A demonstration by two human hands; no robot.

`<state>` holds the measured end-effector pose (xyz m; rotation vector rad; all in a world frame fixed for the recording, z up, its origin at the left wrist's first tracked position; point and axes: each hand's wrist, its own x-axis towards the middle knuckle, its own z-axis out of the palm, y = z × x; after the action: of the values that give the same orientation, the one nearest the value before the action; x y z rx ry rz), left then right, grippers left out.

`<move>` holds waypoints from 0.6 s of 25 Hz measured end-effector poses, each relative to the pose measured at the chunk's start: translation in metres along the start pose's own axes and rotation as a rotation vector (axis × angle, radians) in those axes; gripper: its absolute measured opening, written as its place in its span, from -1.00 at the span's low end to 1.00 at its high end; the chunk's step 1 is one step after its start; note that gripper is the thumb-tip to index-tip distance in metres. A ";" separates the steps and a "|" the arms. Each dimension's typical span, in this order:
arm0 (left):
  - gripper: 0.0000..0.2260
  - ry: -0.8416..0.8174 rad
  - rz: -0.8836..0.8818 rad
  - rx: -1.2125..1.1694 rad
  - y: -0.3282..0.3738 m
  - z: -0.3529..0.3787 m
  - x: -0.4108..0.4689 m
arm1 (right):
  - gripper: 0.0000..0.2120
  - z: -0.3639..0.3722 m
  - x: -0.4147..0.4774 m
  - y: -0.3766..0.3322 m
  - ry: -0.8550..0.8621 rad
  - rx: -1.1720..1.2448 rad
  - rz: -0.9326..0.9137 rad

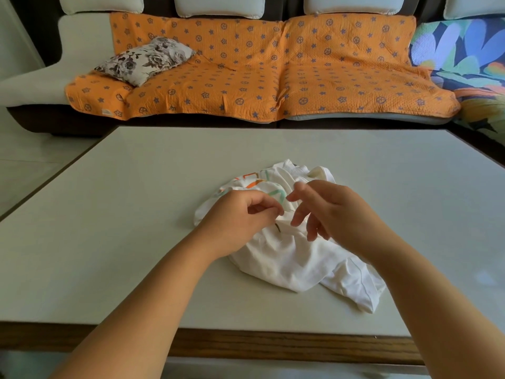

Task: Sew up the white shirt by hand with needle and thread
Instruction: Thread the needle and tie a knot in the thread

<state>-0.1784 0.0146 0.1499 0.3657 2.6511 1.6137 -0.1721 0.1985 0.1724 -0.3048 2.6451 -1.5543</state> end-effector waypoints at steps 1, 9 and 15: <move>-0.89 -0.004 -0.018 -0.036 0.000 -0.001 -0.001 | -0.63 -0.003 0.000 0.000 -0.004 0.090 0.035; -0.90 -0.010 -0.098 -0.206 -0.004 -0.006 -0.001 | -0.58 -0.021 -0.002 0.007 -0.233 0.283 0.221; -0.91 0.035 -0.152 -0.299 -0.001 -0.007 -0.001 | -0.82 -0.022 0.000 0.011 -0.231 0.232 0.194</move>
<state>-0.1782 0.0079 0.1519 0.1244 2.3404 1.9395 -0.1768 0.2226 0.1734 -0.1943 2.2238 -1.6318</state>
